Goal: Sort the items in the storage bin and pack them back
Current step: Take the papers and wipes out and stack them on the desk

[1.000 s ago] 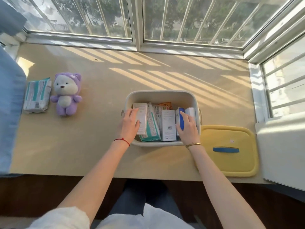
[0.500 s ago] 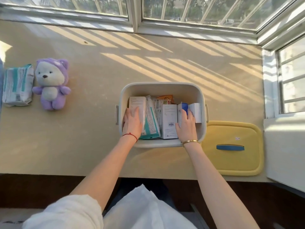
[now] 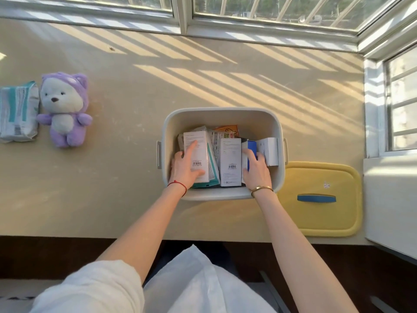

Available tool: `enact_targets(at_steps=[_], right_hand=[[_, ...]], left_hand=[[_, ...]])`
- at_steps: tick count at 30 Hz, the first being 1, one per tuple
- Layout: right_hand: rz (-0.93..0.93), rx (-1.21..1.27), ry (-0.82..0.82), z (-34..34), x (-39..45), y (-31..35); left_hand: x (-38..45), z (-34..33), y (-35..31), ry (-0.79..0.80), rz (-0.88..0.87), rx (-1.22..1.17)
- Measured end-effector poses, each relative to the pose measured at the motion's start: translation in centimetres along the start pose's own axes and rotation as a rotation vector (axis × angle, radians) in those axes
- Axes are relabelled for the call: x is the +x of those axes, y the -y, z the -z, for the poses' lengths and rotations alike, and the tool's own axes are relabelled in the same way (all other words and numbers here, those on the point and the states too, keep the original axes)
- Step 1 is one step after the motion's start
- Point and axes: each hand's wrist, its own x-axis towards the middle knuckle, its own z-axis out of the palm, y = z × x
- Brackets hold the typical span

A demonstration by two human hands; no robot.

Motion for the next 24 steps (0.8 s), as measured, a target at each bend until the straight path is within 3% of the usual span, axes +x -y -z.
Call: enact_targets(at_steps=[12, 24], right_hand=[[0.046, 0.353, -0.067, 1.4, -2.3, -0.1], [0.128, 0.694, -0.086, 3.6, -5.0, 0.9]], left_hand=[[-0.8, 0.2, -0.6, 0.002, 0.009, -0.048], [-4.4, 4.1, -1.4, -0.024, -0.126, -0.391]])
